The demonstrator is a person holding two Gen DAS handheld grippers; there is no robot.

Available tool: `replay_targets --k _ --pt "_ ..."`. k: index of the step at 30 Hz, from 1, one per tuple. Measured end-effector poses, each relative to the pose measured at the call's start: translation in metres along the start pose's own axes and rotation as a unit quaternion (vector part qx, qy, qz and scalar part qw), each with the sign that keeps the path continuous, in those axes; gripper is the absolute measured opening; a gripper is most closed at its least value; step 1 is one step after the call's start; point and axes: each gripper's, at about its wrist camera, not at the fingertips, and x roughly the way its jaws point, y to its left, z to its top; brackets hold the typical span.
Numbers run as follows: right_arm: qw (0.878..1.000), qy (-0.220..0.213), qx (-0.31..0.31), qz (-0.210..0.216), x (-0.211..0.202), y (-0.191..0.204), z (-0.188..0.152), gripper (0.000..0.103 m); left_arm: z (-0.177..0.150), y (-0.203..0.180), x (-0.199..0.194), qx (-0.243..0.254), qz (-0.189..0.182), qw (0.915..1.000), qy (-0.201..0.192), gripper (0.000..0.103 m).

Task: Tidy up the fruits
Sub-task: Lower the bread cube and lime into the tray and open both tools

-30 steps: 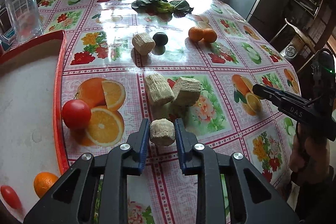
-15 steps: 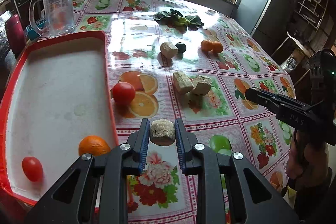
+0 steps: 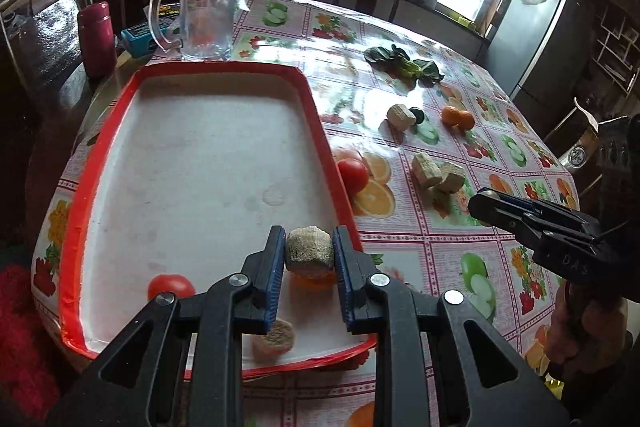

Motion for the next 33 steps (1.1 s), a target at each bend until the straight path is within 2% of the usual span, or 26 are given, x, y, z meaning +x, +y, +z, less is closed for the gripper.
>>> replay_targets --k 12,23,25,31,33 --pt "0.997 0.032 -0.045 0.056 0.056 0.066 0.023 0.024 0.007 0.063 -0.005 -0.048 0.042 0.9979 -0.01 0.021" --pt "0.992 0.086 -0.085 0.048 0.123 0.096 0.034 0.025 0.011 0.096 0.025 -0.07 0.058 0.9957 0.019 0.021" --pt "0.99 0.096 -0.091 0.044 0.132 0.098 0.033 0.027 0.01 0.098 0.028 -0.071 0.058 0.9955 0.023 0.021" --pt "0.99 0.095 -0.089 0.051 0.129 0.099 0.031 0.033 0.008 0.097 0.032 -0.068 0.064 0.9952 0.028 0.021" --pt "0.991 0.086 -0.085 0.054 0.12 0.096 0.032 0.033 0.008 0.099 0.031 -0.076 0.056 0.9951 0.03 0.022"
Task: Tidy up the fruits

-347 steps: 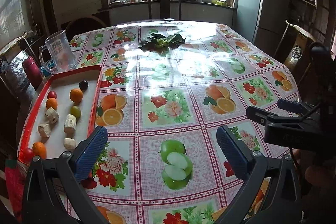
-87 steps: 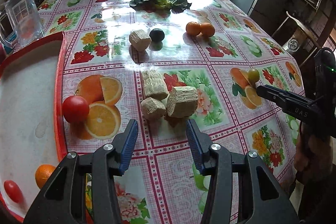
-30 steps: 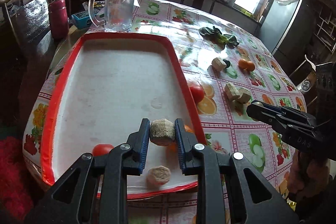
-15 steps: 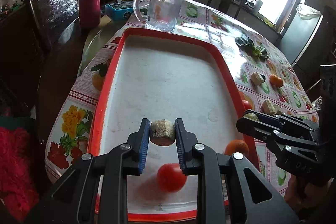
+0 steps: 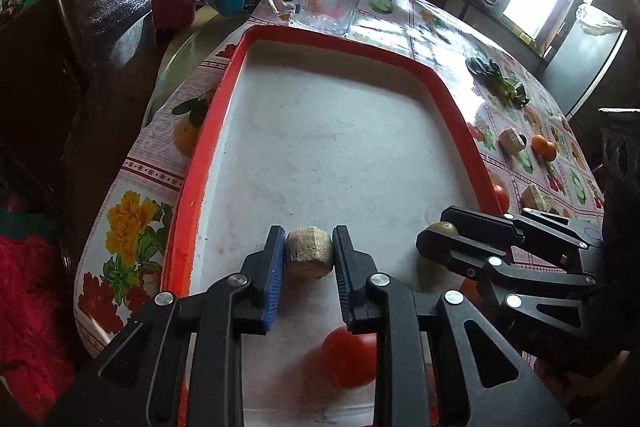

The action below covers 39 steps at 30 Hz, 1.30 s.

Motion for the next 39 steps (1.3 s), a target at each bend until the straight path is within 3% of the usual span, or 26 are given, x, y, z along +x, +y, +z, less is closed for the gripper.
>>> replay_targets --k 3,6,13,30,39 --pt "1.0 -0.017 0.007 0.002 -0.019 -0.005 -0.004 0.033 0.001 0.002 -0.004 -0.009 -0.006 0.9999 -0.004 0.022" --pt "0.999 -0.039 0.017 0.003 -0.044 -0.014 -0.012 0.035 0.0 0.001 -0.012 -0.015 -0.017 0.9997 -0.011 0.03" --pt "0.995 -0.07 0.065 -0.028 -0.094 -0.06 -0.042 0.038 0.002 -0.035 -0.032 0.008 -0.041 0.9983 -0.041 0.059" --pt "0.977 -0.083 0.169 -0.103 -0.154 -0.18 -0.103 0.04 -0.005 -0.171 -0.02 0.124 -0.102 0.9868 -0.022 0.059" --pt "0.971 -0.081 0.19 -0.117 -0.156 -0.213 -0.109 0.04 -0.006 -0.204 0.001 0.149 -0.104 0.9834 -0.002 0.059"
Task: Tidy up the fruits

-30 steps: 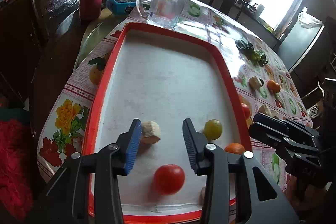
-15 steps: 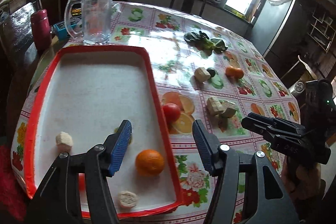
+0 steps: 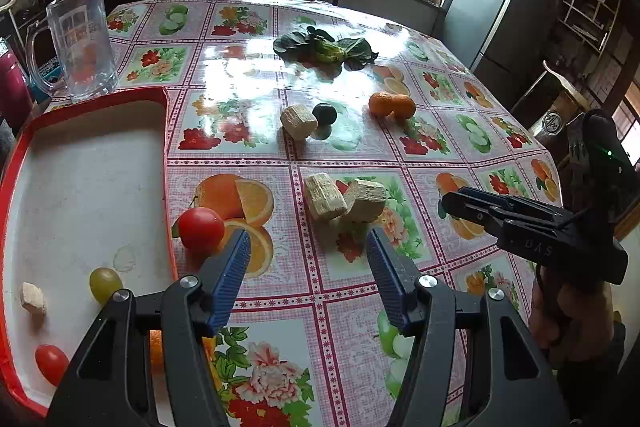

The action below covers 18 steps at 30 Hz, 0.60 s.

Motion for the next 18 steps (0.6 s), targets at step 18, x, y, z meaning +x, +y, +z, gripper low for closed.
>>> replay_targets --k 18 --pt "1.0 0.008 0.007 0.001 0.02 -0.015 0.009 0.04 0.021 -0.01 0.06 0.007 0.0 0.9991 0.043 0.054"
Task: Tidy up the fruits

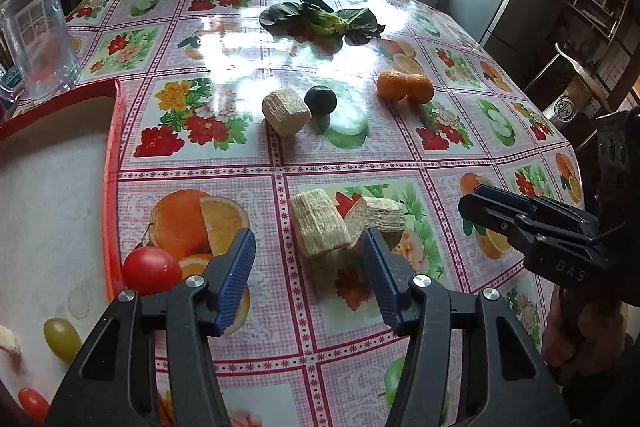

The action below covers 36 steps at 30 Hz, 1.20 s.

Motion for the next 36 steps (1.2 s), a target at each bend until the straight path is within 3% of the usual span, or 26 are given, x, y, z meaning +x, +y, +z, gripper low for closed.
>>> replay_targets --k 5,9,17,22,24,27,36 --pt "1.0 0.001 0.008 0.007 0.001 -0.004 0.001 0.04 0.012 -0.004 0.011 0.004 -0.021 0.9998 0.004 0.052" --pt "1.0 -0.002 0.003 0.024 0.003 0.002 0.001 0.04 0.013 -0.002 0.015 0.0 -0.048 0.9988 0.011 0.037" --pt "0.998 0.009 -0.025 0.053 0.026 0.037 0.01 0.04 -0.007 0.014 -0.008 -0.018 -0.061 0.9979 0.01 0.037" --pt "0.997 0.009 -0.058 0.048 0.042 0.068 0.016 0.04 -0.014 0.024 -0.03 -0.024 -0.054 0.9982 -0.005 0.037" --pt "0.997 0.017 -0.064 0.036 0.048 0.075 0.016 0.033 -0.016 0.028 -0.037 -0.025 -0.048 0.9984 -0.012 0.037" --pt "0.997 0.017 -0.074 0.026 0.047 0.084 0.013 0.03 -0.019 0.037 -0.047 -0.032 -0.045 0.9983 -0.02 0.037" --pt "0.995 0.01 -0.084 0.047 0.029 0.109 0.007 0.03 -0.031 0.059 -0.076 -0.046 -0.029 0.9976 -0.044 0.037"
